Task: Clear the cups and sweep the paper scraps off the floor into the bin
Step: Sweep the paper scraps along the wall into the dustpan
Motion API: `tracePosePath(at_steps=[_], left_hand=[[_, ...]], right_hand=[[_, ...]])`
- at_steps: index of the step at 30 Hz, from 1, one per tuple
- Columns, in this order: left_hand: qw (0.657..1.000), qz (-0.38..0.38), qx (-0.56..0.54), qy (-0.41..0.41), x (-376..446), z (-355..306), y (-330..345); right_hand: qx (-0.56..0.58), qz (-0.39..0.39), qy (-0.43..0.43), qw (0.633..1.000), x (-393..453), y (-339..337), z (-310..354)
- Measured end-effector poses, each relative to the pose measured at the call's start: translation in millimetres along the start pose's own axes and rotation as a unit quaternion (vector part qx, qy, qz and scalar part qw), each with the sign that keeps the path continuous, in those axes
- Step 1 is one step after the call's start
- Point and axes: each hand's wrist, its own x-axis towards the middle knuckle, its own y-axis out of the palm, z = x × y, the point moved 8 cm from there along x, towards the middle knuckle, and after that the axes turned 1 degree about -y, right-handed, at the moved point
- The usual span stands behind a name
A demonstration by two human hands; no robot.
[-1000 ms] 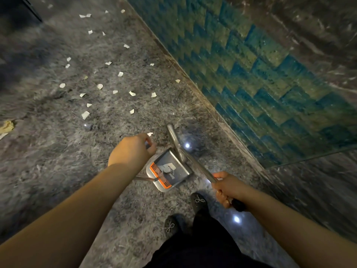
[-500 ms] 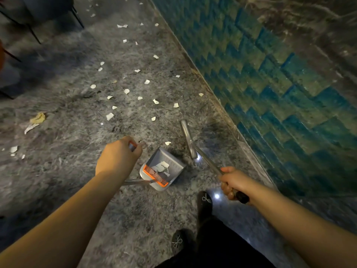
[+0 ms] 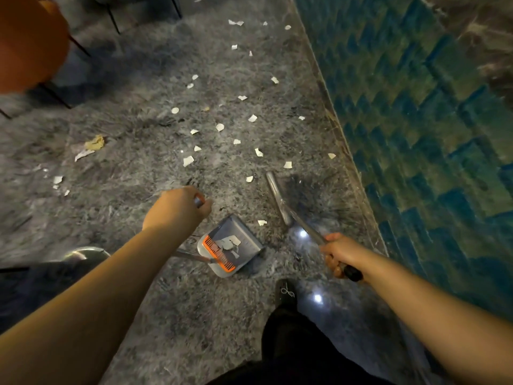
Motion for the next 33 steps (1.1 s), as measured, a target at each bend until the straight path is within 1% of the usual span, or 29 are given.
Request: tracePosePath(at_steps=[3,6,9,13,15,17,20,22,27,30,33], left_hand=[[1.000,0.012,0.007,-0.016,24.5,-10.8,-2.4],[0.999,0.004,0.019,-0.029,40.4,-14.4,-5.2],[0.999,0.002,0.023,-0.031,50.2,-17.1,-4.3],[0.999,0.008,0.031,-0.038,59.6,-21.8,-4.5],[0.999,0.011,0.036,-0.037,62.3,-24.2,-5.5],[0.998,0.011,0.039,-0.039,64.9,-24.5,-7.1],[0.999,0.010,0.036,-0.037,66.7,-23.7,-10.4],[0.999,0.008,0.025,-0.035,67.7,-19.9,-14.6],[0.999,-0.003,-0.004,-0.047,72.2,4.0,-31.7],[0.999,-0.013,-0.018,-0.048,77.8,15.5,-38.7],[0.998,-0.016,-0.028,-0.052,89.4,24.1,-45.9]], right_hand=[[-0.065,0.008,0.002,0.998,35.3,-9.9,27.6],[-0.156,0.019,0.018,0.987,69.3,-12.2,42.6],[-0.244,0.060,0.016,0.968,87.1,-0.5,52.2],[-0.284,0.115,0.010,0.952,80.4,24.6,57.3],[-0.271,0.144,0.020,0.951,73.4,33.2,56.0],[-0.234,0.165,0.030,0.958,66.3,38.0,58.1],[-0.156,0.183,0.067,0.968,51.9,38.6,62.4],[-0.136,0.189,0.075,0.970,43.9,39.0,63.9],[-0.116,0.174,0.056,0.976,36.3,44.1,77.7],[-0.092,0.150,0.048,0.983,43.1,47.8,89.6],[-0.093,0.116,0.028,0.988,55.7,48.6,106.6]])
